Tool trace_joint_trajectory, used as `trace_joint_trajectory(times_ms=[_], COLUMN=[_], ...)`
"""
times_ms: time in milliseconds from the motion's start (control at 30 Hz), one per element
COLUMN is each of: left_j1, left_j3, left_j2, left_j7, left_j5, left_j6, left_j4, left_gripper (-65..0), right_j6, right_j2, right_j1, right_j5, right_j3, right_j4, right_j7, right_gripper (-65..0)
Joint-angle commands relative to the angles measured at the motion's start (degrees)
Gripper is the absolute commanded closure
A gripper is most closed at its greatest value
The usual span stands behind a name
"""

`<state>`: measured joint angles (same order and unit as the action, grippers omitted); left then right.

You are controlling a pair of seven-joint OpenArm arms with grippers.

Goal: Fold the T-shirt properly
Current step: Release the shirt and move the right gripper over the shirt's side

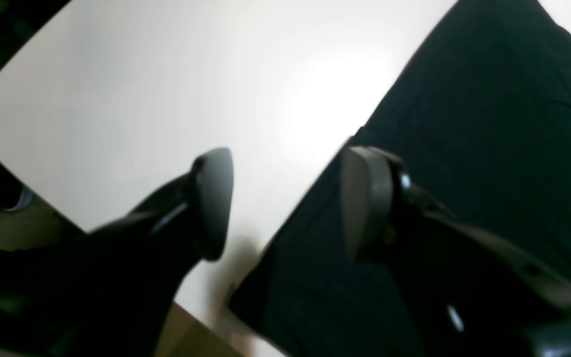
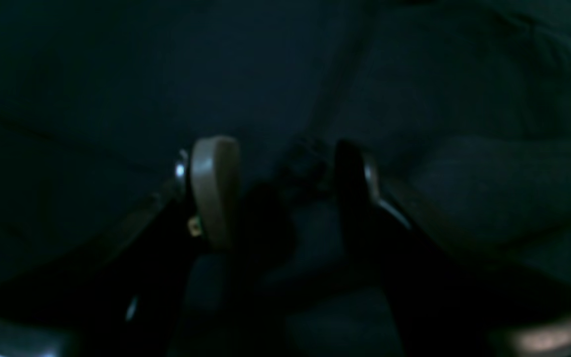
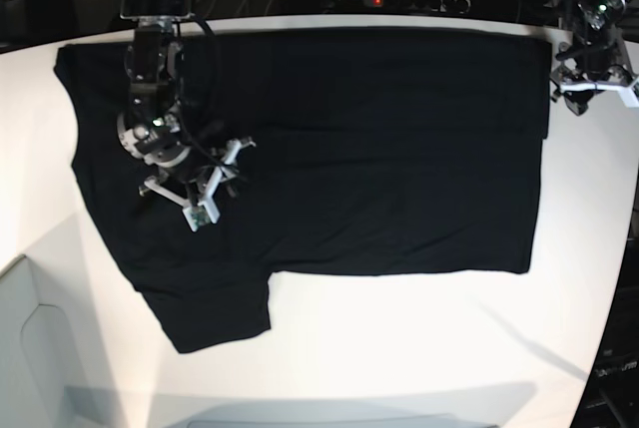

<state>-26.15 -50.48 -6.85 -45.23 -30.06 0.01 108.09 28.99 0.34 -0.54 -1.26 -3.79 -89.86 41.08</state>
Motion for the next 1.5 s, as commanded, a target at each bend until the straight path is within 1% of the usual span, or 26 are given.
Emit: trace_joint_trajectory(times_ms=[0, 100, 233, 267, 300, 400, 500, 533, 633, 933, 1133, 1333, 1467], left_j1=[-0.09, -0.09, -0.09, -0.09, -0.09, -0.09, -0.09, -0.09, -0.09, -0.09, -0.09, 0.53, 2.02], left_j3=[-0.29, -0.29, -0.29, -0.29, -0.29, -0.29, -0.29, -0.29, -0.29, -0.29, -0.29, -0.29, -0.29], left_j2=[-0.75, -0.75, -0.75, -0.75, -0.75, -0.75, -0.75, -0.75, -0.75, -0.75, -0.75, -0.75, -0.75], left_j7=[0.88, 0.88, 0.88, 0.88, 0.88, 0.88, 0.88, 0.88, 0.88, 0.97, 1.15, 1.32, 0.88], left_j5=[-0.31, -0.31, -0.31, -0.31, -0.31, -0.31, -0.31, -0.31, -0.31, -0.31, -0.31, -0.57, -0.40], left_j6=[0.12, 0.12, 0.12, 0.12, 0.12, 0.12, 0.12, 0.12, 0.12, 0.12, 0.12, 0.12, 0.12], left_j4=[0.96, 0.96, 0.96, 0.96, 0.96, 0.96, 0.96, 0.96, 0.96, 0.96, 0.96, 1.05, 1.14], left_gripper=[-34.1, -34.1, -34.1, -34.1, -34.1, -34.1, -34.1, -34.1, -34.1, -34.1, -34.1, -34.2, -34.3], right_j6=[-0.47, -0.47, -0.47, -0.38, -0.29, -0.11, -0.11, -0.11, -0.11, -0.11, -0.20, -0.38, -0.11], right_j2=[0.06, 1.11, 1.38, 1.38, 1.46, 1.64, 1.46, 1.38, 1.20, 0.94, 1.20, 1.02, 0.94], right_j1=[-1.44, -2.85, -3.64, -3.64, -3.64, -3.64, -3.55, -3.46, -3.46, -3.64, -3.64, -3.29, -3.11], right_j5=[0.86, 0.86, 0.86, 0.86, 0.86, 0.86, 0.95, 0.95, 0.95, 0.95, 0.95, 0.95, 1.12], right_j3=[0.06, 0.06, 0.14, 0.14, 0.14, 0.14, 0.14, 0.14, 0.14, 5.77, 5.86, 5.33, 5.51], right_j4=[-0.29, 1.73, 3.40, 3.75, 3.84, 4.11, 4.02, 3.75, 2.52, 0.85, 0.85, -0.82, -3.81], right_j7=[-1.39, -1.39, -1.39, -1.39, -1.39, -1.39, -1.39, -1.39, -1.39, -1.48, -1.48, -1.48, -1.30], right_gripper=[-31.9, -31.9, -31.2, -30.7, -28.8, -17.3, -1.6, 0.0, 0.0, 0.0, -0.6, -16.6, -24.8])
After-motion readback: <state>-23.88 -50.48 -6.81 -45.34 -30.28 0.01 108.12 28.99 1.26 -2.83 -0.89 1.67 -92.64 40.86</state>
